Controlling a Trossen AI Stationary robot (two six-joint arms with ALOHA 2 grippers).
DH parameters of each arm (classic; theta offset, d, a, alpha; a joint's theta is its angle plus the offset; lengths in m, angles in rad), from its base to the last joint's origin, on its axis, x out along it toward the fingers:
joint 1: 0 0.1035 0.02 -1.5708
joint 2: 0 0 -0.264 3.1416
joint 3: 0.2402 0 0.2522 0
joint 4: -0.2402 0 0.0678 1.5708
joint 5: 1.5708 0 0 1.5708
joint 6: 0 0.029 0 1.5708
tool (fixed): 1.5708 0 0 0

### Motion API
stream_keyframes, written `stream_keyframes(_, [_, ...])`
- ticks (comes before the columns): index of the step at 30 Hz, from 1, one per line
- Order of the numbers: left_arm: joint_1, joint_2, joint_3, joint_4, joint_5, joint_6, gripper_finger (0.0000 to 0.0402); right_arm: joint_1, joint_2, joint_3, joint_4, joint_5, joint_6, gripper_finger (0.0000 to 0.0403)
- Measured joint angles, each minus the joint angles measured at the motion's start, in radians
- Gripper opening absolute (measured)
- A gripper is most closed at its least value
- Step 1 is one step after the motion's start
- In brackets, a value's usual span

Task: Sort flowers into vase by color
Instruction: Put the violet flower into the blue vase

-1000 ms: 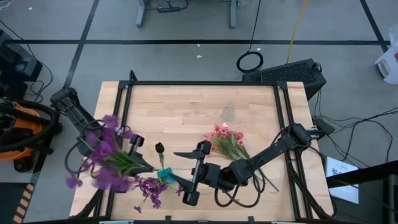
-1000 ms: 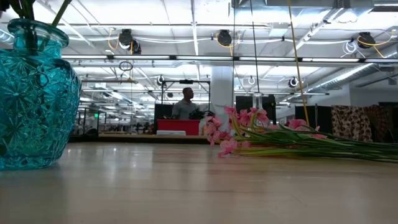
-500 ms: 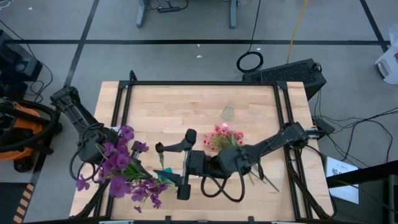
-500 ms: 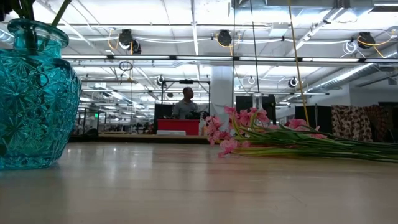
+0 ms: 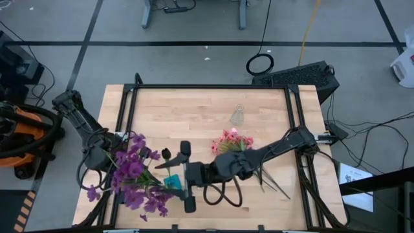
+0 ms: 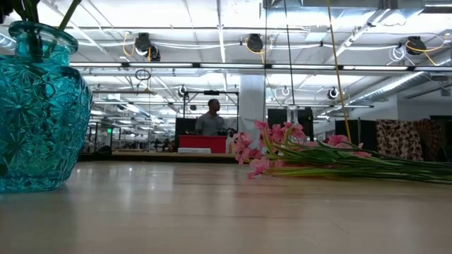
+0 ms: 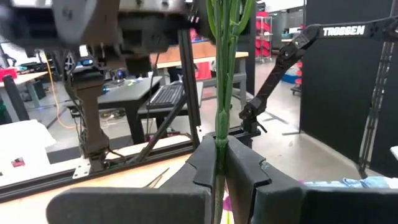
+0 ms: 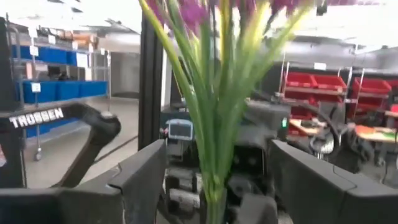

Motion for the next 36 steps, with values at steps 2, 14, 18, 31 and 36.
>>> stream_keyframes(2, [0.002,0.0,0.0,-0.005,-0.002,-0.001,0.0022,0.003,0.007,0.001,0.033,0.007,-0.027,0.0275])
stream_keyframes(14, [0.036,0.001,0.0,-0.043,-0.018,-0.052,0.0022,-0.011,0.035,0.0,0.168,0.03,-0.123,0.0263])
stream_keyframes(18, [0.036,0.001,0.0,-0.051,-0.026,-0.053,0.0022,-0.011,0.037,0.0,0.168,0.025,-0.118,0.0232])
stream_keyframes(31, [0.062,0.001,0.0,-0.075,-0.037,-0.104,0.0022,-0.031,0.043,0.0,0.165,0.004,-0.076,0.0107])
stream_keyframes(36, [0.061,0.001,0.0,-0.072,-0.037,-0.104,0.0022,-0.027,0.043,0.0,0.164,0.014,-0.091,0.0012])
